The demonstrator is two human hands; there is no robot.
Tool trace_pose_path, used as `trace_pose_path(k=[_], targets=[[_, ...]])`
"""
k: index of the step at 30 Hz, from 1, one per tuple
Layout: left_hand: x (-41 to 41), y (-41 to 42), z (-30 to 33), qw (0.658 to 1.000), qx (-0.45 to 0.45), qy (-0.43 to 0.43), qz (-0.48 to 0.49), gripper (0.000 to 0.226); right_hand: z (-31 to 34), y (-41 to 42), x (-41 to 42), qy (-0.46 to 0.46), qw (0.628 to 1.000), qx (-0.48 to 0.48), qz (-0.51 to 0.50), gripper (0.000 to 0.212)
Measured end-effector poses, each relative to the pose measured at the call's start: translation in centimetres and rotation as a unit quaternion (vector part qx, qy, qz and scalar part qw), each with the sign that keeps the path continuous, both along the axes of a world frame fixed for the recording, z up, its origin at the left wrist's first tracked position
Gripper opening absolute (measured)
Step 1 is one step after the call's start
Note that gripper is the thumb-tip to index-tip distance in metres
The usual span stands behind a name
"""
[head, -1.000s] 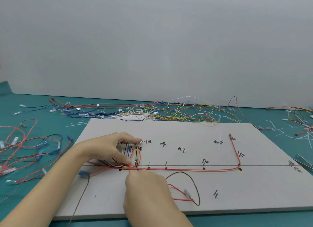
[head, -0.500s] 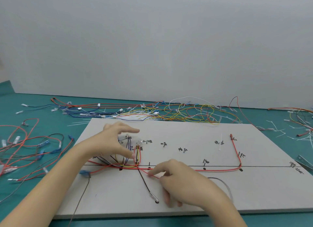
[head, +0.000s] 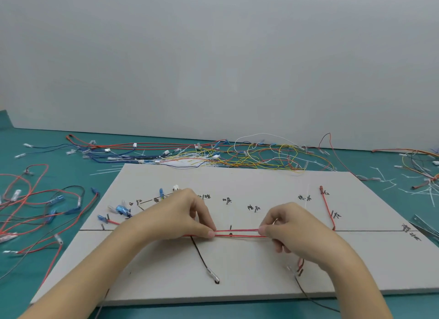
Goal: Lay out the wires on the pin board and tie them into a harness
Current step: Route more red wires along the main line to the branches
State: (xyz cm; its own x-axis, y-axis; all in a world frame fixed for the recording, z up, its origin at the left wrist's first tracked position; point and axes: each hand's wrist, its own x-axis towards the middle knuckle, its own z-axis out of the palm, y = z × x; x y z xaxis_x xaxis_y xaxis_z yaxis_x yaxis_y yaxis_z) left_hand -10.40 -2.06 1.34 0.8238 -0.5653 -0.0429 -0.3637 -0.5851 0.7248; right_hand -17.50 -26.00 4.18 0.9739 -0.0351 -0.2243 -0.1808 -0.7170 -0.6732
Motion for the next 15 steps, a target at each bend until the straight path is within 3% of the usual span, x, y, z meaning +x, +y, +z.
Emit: trace_pose_path(k=[8,15], targets=[[-0.6,-0.7,-0.2,0.999,0.019,-0.032,0.019,0.015,-0.8,-2.6,-0.2,-0.027,0.993,-0.025,-0.114,0.010],[-0.5,-0.7,-0.2,0.999,0.032,-0.026,0.020,0.014,-0.7,-4.1,0.1,-0.026,0.991,0.003,-0.127,0.030]])
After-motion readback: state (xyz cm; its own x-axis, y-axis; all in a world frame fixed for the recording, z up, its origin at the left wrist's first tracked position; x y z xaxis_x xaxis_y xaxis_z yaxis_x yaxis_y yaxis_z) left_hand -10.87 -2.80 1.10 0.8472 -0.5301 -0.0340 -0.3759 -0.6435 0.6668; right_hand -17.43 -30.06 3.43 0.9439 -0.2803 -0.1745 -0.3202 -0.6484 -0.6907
